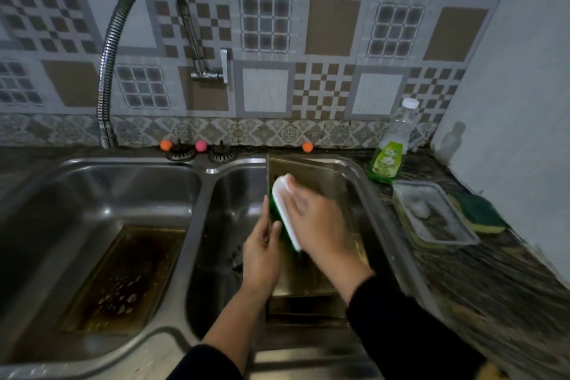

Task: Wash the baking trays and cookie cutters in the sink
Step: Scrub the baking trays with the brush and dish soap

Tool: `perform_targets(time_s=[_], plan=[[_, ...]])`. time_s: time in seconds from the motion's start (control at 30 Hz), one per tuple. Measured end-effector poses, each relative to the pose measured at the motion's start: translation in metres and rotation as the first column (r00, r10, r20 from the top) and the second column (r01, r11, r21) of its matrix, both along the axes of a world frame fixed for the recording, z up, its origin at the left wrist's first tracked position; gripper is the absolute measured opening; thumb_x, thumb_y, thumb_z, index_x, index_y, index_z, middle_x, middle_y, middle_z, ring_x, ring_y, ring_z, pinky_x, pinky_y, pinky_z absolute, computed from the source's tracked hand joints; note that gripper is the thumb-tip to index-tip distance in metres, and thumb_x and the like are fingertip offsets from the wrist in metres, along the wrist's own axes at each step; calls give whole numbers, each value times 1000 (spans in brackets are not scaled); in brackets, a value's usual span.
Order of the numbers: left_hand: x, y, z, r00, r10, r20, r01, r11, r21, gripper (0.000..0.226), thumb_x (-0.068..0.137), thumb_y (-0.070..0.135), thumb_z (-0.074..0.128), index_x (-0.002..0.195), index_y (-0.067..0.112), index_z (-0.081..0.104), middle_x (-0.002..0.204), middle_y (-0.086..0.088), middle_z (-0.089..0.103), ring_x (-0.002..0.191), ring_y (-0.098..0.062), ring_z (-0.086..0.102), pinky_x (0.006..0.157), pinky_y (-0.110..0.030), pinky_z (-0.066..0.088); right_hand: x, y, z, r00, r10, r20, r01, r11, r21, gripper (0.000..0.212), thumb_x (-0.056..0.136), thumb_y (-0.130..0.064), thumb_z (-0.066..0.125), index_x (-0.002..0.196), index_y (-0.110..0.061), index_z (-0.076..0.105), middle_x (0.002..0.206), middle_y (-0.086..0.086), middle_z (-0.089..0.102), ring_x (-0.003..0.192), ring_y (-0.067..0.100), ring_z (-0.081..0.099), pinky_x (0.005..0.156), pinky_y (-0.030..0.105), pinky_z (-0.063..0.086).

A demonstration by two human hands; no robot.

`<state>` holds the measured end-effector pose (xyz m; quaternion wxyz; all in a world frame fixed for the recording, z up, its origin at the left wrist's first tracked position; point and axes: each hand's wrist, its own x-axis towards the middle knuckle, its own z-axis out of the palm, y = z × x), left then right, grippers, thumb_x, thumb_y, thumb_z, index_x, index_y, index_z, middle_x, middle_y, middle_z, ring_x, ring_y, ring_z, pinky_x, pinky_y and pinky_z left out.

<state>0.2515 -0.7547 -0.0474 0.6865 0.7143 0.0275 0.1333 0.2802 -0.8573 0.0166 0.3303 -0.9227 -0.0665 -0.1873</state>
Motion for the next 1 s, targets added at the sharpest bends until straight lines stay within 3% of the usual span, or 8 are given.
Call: perform_targets(time_s=[0.13, 0.23, 0.37, 0.53, 0.67, 0.83, 0.9, 1.0], plan=[[3, -6, 5, 1000, -9, 9, 9, 1000, 24, 51, 100, 17, 46, 144, 40, 31, 131, 39, 39, 118, 25, 36, 97, -2, 31, 48, 14, 31, 997, -68, 46, 67, 998, 21, 62, 100, -56, 19, 87, -21, 68, 61, -4, 57, 58, 12, 57, 48, 23, 37], [10, 12, 7, 995, 95, -10, -95, 995, -14, 51, 100, 18, 46, 146, 35, 33, 135, 24, 44, 124, 10, 41, 102, -19, 34, 19, 14, 11, 999, 20, -36, -21, 1000, -7, 62, 98, -58, 19, 95, -22, 69, 70, -1, 65, 62, 12, 62, 56, 26, 49], [8, 29, 4, 991, 128, -45, -130, 991, -39, 53, 101, 15, 45, 142, 46, 33, 130, 25, 49, 111, 16, 47, 92, -12, 39, -50, 10, -24, 993, 109, 33, -110, 993, 33, 48, 100, -50, 28, 106, -27, 71, 63, -4, 63, 50, -2, 52, 47, 11, 39], [0, 4, 6, 1000, 4, 5, -4, 999, 43, 63, 97, -1, 45, 140, 44, 31, 136, 30, 41, 119, 24, 38, 99, -6, 34, 25, 16, 17, 997, -77, 30, 76, 996, 39, 65, 101, -52, 18, 76, -18, 67, 57, -3, 59, 55, 11, 61, 49, 27, 48], [13, 7, 10, 995, 99, -2, -99, 995, -17, 61, 98, 3, 44, 145, 38, 34, 144, 15, 46, 130, 1, 43, 110, -30, 37, 27, 7, 19, 1000, -10, -5, 11, 1000, 26, 58, 101, -50, 21, 91, -18, 68, 71, -4, 63, 66, 13, 62, 55, 25, 40], [13, 16, 14, 988, 152, 13, -151, 988, -24, 60, 98, 1, 45, 145, 36, 33, 133, 21, 52, 110, 23, 46, 94, -5, 38, -30, -14, -25, 994, -19, 111, 17, 1000, 19, 48, 100, -50, 28, 107, -27, 70, 69, 3, 68, 61, 13, 63, 50, 23, 43], [7, 2, 11, 997, 79, 19, -79, 997, -13, 60, 98, 1, 45, 146, 34, 33, 142, 20, 46, 122, 18, 40, 105, -14, 35, 4, -23, -14, 990, -130, 59, 127, 990, 54, 53, 100, -48, 28, 91, -18, 71, 65, 4, 65, 58, 14, 60, 45, 19, 35], [1, -17, 13, 1000, -8, 17, 9, 1000, -14, 59, 98, 4, 45, 145, 37, 32, 131, 34, 46, 115, 24, 42, 100, -12, 36, 51, -38, 15, 975, -221, -2, 219, 967, 132, 55, 102, -45, 26, 70, -15, 60, 59, -1, 54, 59, 19, 57, 45, 21, 30]])
